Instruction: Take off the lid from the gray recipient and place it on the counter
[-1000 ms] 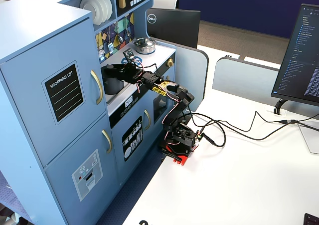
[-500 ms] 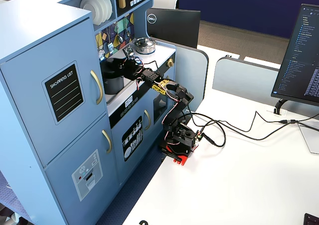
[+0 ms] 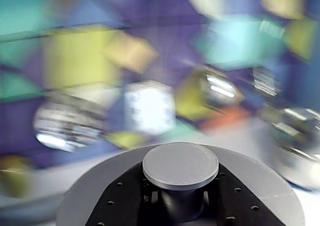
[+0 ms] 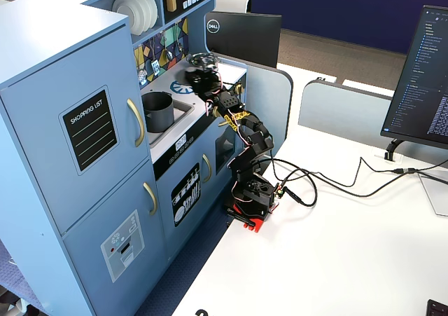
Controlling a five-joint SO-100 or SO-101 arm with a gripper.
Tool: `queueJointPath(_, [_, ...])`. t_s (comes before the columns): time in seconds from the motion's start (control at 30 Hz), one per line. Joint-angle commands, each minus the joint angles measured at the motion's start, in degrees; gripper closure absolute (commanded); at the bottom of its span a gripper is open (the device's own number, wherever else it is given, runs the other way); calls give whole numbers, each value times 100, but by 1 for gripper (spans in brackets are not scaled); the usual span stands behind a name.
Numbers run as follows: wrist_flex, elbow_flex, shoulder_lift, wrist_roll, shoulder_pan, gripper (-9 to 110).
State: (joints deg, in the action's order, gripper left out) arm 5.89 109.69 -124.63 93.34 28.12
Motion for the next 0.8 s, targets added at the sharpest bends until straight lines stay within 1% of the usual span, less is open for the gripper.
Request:
queueJointPath(0.0, [-501, 167, -167, -79, 378, 102])
queueJointPath(0.1, [-1037, 545, 88, 0, 492, 102])
queueJointPath(0.3, [-1644, 932, 580, 26, 536, 102])
queueJointPath(0.43, [-1881, 976, 888, 35, 536, 102])
queueJointPath(0.77, [-2057, 1134, 1125, 18, 413, 102])
